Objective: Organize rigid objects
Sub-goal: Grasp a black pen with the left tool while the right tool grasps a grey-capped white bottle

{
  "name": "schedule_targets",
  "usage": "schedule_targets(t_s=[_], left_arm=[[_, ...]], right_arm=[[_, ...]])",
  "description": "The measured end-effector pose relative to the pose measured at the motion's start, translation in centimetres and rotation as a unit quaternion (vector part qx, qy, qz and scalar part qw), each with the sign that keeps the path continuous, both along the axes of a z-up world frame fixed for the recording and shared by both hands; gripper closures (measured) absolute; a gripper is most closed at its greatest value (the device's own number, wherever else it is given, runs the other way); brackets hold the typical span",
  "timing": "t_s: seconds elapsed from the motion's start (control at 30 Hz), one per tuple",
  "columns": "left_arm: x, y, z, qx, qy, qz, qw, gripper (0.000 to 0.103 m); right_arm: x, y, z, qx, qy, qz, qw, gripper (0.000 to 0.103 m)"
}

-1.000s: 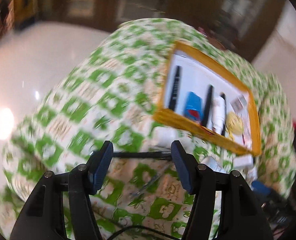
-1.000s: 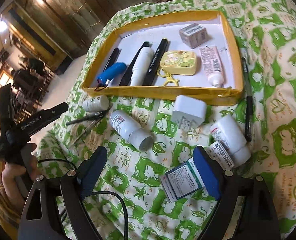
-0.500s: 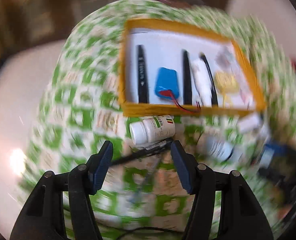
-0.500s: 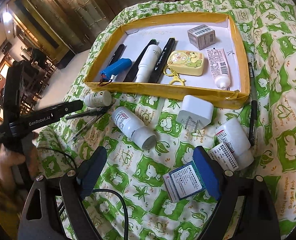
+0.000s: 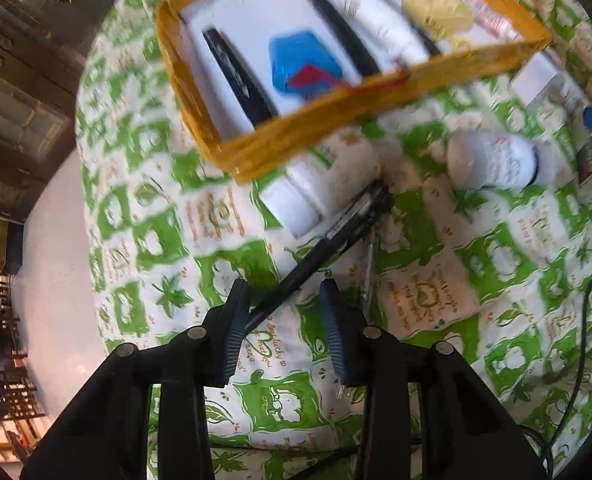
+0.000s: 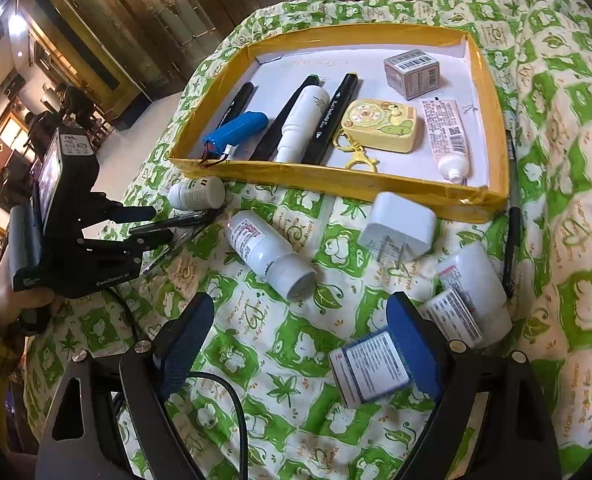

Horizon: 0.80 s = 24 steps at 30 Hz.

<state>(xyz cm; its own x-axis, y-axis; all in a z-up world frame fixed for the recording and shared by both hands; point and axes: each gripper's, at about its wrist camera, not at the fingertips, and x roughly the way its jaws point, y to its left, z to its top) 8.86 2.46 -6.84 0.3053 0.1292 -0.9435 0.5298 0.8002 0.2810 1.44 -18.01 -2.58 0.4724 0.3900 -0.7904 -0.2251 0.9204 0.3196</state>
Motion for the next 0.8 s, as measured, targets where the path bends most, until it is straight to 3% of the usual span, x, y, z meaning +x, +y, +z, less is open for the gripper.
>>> schedule_targets(t_s=[0.17, 0.27, 0.3, 0.43, 0.53, 0.57, 0.67, 0.8], left_arm=[[1.1, -0.7, -0.4, -0.006, 0.029, 0.008, 0.9995, 0.083], [2.1, -0.4, 0.1, -0.070, 0.061, 0.051, 0.9944, 0.084], [2.2, -0.1, 0.0, -0.086, 0.070, 0.071, 0.9913, 0.084], [2.8, 1.7, -0.3, -0.161, 0.109, 0.173, 0.9655, 0.084], [1.7, 1.8, -0.3, -0.198, 0.125, 0.202, 0.9508, 0.087], [1.2, 1.4, -0.4, -0.193, 0.122, 0.200, 0.9529, 0.088], [-0.1, 0.1, -0.4, -0.166, 0.096, 0.192, 0.9624, 0.088], [-1.2, -0.2, -0.2, -0.158, 0.055, 0.202, 0.9649, 0.088]], right_arm=[[1.4, 1.5, 1.0, -0.023, -0.020, 0.026, 0.999, 0.019], [2.7, 2.9, 0.8, -0.048, -0.021, 0.051, 0.997, 0.024], [3.1, 3.3, 0.5, -0.055, -0.020, 0.057, 0.997, 0.030], [4.7, 5.4, -1.1, -0.092, -0.016, 0.091, 0.991, 0.046], [5.3, 6.1, -2.7, -0.094, 0.002, 0.107, 0.990, 0.062], [5.1, 6.1, -2.7, -0.091, 0.004, 0.108, 0.990, 0.067], [4.2, 5.6, -2.3, -0.092, 0.003, 0.100, 0.991, 0.067], [3.0, 2.9, -2.2, -0.030, 0.046, 0.070, 0.996, 0.067]])
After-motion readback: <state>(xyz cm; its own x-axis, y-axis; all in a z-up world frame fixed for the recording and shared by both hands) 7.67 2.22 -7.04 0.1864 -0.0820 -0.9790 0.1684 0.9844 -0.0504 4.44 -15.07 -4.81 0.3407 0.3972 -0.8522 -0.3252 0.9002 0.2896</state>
